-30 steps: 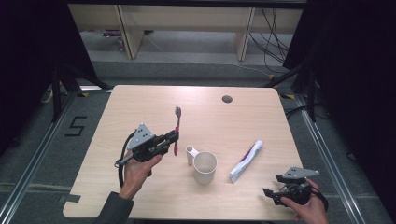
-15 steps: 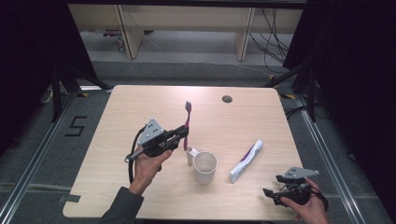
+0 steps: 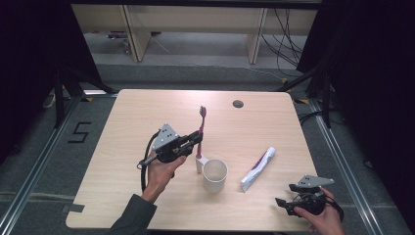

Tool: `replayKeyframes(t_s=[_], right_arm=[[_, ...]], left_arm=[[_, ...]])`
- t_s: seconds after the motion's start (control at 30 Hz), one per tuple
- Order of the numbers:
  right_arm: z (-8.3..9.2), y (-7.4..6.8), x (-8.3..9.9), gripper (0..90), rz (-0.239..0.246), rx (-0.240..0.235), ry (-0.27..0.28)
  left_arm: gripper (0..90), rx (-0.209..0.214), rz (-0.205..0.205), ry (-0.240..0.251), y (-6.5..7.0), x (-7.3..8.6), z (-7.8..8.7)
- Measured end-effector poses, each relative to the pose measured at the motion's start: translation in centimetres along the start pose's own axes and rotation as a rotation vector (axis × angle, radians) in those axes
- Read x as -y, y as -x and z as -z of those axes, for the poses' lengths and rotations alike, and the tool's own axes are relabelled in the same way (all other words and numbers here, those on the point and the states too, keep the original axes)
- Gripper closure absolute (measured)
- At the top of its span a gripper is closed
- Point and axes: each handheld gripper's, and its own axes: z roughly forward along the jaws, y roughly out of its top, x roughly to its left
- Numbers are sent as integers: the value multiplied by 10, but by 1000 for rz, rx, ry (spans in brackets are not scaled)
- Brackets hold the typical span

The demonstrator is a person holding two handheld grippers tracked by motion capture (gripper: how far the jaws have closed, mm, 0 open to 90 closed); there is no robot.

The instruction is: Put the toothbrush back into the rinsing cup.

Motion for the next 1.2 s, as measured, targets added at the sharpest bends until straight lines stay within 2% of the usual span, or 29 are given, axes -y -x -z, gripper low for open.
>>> replayKeyframes(t_s=[0.1,0.63,0.73,0.77,0.8,0.83,0.97,1.03,1.07,1.13,1.2], right_arm=[[0,0,0,221,8,-2,2],[-1,1,0,221,16,-3,5],[0,0,0,221,10,5,1],[1,-3,0,221,-16,3,-4],[0,-1,0,221,5,3,-3],[0,-1,0,221,6,-2,-2],[0,-1,0,221,4,2,-2],[1,-2,0,221,-18,-11,-12],[0,-1,0,221,10,3,2],[1,-2,0,221,-12,-3,-9],[0,-2,0,221,-6,3,-3]], left_arm=[[826,-2,-9,-13,-1,3,-2],[825,-2,-3,-47,-3,21,-2],[825,0,-4,-55,-3,24,-2],[825,7,-4,-52,-3,25,-2],[824,4,-8,-62,-3,26,-2],[825,6,-3,-60,-2,26,-1],[824,5,-7,-75,-3,30,0],[824,4,-9,-87,-3,32,0],[824,5,-9,-88,-3,33,1],[824,5,-11,-96,-3,35,1],[823,4,-10,-100,-3,36,1]])
